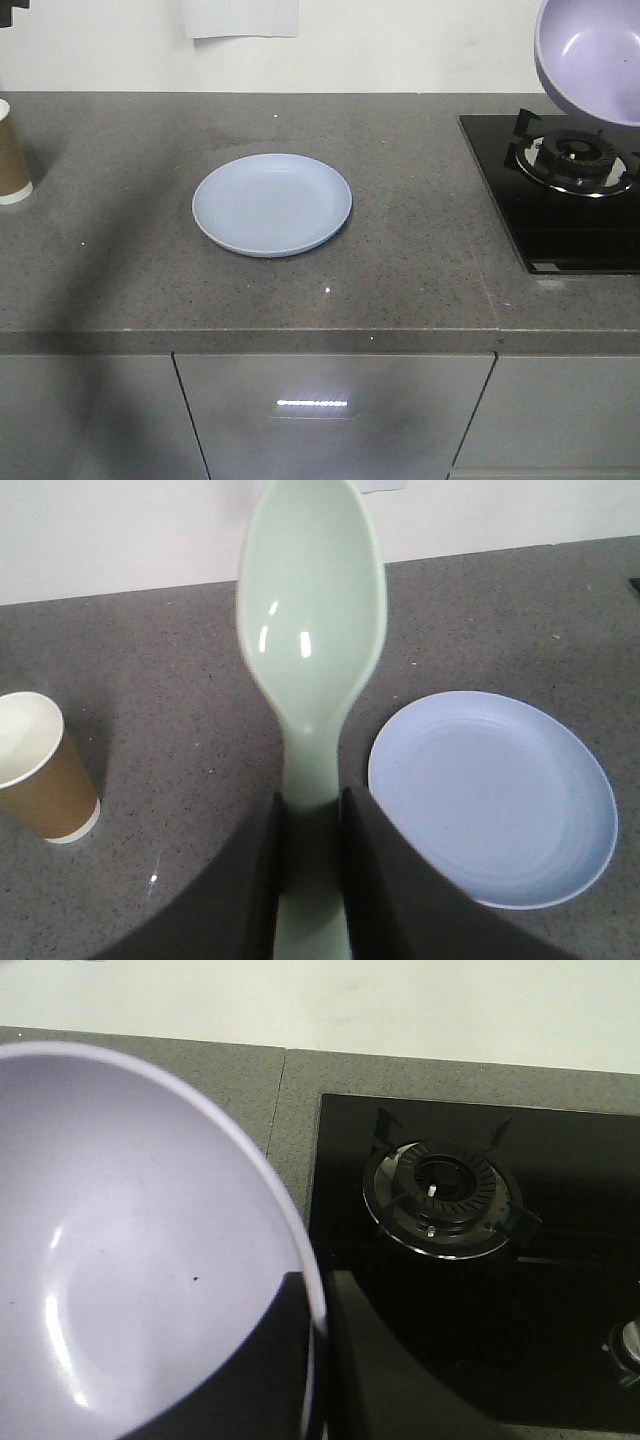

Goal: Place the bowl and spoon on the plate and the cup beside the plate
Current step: 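Approach the plate while holding the spoon and bowl aloft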

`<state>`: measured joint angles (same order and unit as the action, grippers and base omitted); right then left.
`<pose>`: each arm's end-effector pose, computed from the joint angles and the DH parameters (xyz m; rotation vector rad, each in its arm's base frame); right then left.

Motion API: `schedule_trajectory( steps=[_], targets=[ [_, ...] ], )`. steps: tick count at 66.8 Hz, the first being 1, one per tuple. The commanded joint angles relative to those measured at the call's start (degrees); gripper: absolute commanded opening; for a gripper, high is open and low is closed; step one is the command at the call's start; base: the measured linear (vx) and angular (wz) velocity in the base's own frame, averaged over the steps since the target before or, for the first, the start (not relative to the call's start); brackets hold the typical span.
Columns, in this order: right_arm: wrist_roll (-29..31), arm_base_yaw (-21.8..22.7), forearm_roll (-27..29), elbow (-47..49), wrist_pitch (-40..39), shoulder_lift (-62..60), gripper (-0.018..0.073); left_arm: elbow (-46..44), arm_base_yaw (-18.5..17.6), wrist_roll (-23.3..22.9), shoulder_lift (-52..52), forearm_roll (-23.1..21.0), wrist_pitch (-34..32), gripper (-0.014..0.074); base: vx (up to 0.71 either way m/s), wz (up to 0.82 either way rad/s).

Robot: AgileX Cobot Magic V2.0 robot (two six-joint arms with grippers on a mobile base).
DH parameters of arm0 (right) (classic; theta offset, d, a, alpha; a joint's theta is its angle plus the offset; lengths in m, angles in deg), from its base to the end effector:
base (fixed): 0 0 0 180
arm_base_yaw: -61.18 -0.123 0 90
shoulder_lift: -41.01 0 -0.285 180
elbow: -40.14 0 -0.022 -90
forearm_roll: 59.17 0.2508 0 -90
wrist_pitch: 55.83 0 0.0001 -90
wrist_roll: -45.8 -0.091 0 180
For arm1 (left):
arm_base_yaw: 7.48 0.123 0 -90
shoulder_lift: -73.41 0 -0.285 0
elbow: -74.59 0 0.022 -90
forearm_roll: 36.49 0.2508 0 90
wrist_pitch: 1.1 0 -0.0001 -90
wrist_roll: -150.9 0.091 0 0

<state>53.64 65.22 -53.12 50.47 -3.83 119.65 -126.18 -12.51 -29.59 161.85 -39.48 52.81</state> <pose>0.2471 -0.0099 0.4699 -0.0514 2.0945 0.0013 0.2918 -0.0295 0.4759 0.0765 2.1217 -0.1201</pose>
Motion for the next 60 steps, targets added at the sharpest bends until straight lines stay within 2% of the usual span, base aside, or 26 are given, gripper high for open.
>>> schedule_trajectory(
  steps=[1,60],
  targets=[
    [0.3,0.2,0.1,1.6,-4.5,-1.4,-0.0011,-1.6,-0.4,-0.4,-1.6,-0.4,-3.8,0.0003,0.11,-0.03],
    [0.3,0.2,0.1,1.6,-4.5,-1.4,-0.0011,-1.6,-0.4,-0.4,-1.6,-0.4,-3.8,0.0003,0.09,-0.02]
  ],
)
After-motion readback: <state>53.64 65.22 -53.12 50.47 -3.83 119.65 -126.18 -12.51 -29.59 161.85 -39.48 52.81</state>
